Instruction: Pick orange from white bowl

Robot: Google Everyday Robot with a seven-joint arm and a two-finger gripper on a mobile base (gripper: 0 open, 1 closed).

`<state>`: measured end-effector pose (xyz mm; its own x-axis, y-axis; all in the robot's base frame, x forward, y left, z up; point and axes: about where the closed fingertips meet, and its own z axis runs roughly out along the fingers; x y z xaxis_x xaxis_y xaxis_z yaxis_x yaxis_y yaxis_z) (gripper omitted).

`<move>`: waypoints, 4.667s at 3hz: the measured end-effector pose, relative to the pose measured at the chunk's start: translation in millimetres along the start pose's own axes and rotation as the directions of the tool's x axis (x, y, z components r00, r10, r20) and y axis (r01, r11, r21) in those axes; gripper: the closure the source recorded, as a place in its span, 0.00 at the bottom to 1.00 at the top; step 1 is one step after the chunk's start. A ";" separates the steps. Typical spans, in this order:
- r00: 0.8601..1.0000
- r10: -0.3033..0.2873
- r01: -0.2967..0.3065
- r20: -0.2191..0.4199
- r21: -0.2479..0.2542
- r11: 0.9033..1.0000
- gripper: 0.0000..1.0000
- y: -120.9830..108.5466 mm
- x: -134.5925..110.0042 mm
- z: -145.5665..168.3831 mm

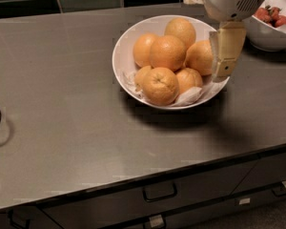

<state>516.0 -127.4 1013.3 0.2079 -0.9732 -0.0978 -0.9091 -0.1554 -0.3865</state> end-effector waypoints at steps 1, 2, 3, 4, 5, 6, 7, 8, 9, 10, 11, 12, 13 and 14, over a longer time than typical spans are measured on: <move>1.000 0.000 0.000 0.000 0.000 1.000 0.00 0.0 0.0 0.0; 0.999 -0.047 0.047 0.000 -0.017 0.999 0.00 -2.4 -7.6 -0.5; 0.980 -0.199 0.198 -0.010 -0.072 0.978 0.00 2.8 -24.3 -3.5; 0.915 -0.403 0.404 0.034 -0.120 0.907 0.00 14.2 -40.5 -0.2; 0.835 -0.536 0.549 0.124 -0.128 0.826 0.00 26.9 -43.7 5.7; 0.803 -0.584 0.594 0.118 -0.078 0.801 0.00 17.7 -49.0 4.5; 0.803 -0.587 0.594 0.107 -0.047 0.803 0.00 11.2 -52.4 2.7; 0.794 -0.593 0.603 0.133 -0.062 0.795 0.00 18.0 -56.4 13.4; 0.782 -0.592 0.616 0.195 -0.103 0.781 0.00 33.3 -59.4 28.7; 0.766 -0.587 0.630 0.262 -0.124 0.767 0.00 48.1 -66.0 44.8; 0.752 -0.580 0.641 0.313 -0.144 0.754 0.00 57.3 -72.4 60.6; 0.743 -0.572 0.648 0.348 -0.162 0.744 0.03 63.9 -77.6 72.7; 0.728 -0.571 0.662 0.378 -0.173 0.730 0.14 70.0 -83.2 82.5; 0.700 -0.590 0.692 0.403 -0.179 0.699 0.20 73.0 -88.0 89.7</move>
Offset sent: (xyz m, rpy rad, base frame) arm -0.0013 0.0149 -0.0022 -0.0615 0.0552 0.1095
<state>463.7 -37.9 911.4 0.8270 -0.5213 -0.2104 -0.5564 -0.8126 -0.1736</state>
